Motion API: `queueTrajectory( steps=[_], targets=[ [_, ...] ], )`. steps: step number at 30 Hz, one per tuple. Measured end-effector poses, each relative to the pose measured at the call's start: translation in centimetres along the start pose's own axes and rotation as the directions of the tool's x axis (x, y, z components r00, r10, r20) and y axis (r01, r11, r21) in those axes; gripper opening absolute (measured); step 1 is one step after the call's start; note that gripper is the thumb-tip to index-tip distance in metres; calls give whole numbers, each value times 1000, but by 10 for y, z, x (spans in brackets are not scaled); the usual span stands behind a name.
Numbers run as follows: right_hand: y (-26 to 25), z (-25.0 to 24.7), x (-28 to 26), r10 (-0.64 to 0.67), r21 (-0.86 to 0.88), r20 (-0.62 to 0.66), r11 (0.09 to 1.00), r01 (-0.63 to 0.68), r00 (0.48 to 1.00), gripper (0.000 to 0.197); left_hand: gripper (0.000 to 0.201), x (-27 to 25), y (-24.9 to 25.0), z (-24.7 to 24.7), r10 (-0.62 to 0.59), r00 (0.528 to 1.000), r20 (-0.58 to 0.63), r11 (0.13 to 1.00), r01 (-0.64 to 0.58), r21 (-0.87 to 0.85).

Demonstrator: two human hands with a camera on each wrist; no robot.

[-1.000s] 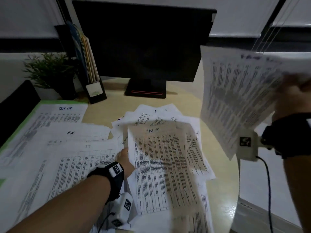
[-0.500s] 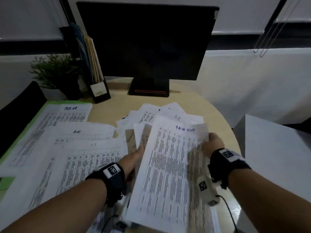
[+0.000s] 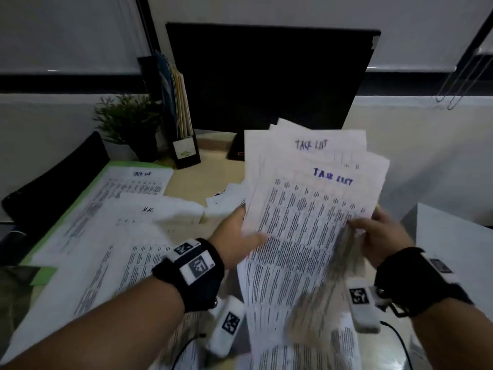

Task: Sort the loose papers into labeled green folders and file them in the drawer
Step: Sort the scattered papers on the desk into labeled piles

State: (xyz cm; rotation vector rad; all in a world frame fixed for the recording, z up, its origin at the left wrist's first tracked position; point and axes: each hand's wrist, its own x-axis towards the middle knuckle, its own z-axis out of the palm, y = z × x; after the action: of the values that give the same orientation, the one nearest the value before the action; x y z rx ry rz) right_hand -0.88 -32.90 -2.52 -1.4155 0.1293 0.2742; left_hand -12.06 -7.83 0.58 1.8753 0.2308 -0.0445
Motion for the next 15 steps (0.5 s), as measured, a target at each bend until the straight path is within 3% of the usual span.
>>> queueTrajectory(
  steps=[2, 5, 8, 11, 15],
  targets=[
    [-35, 9, -19, -277, -60, 10, 959, 277, 961, 40, 36, 4, 22, -4, 115, 990, -78, 993, -115, 9],
    [-66, 18, -43, -553, -124, -69, 831, 543, 830, 20, 45, 6, 50, -3, 246, 945, -213, 967, -253, -7],
    [-79, 22, -66, -630, -121, -121, 776, 619, 767, 15, 44, 0, 68, 3, 309, 902, -303, 939, -340, -54],
    [-84, 26, -80, -675, -106, -135, 738, 666, 726, 40, 46, -7, 77, 5, 340, 877, -340, 926, -376, -43],
    [-79, 22, -75, -611, -44, -152, 789, 613, 777, 49, 57, -7, 84, 7, 298, 900, -318, 952, -305, 26]
  ],
)
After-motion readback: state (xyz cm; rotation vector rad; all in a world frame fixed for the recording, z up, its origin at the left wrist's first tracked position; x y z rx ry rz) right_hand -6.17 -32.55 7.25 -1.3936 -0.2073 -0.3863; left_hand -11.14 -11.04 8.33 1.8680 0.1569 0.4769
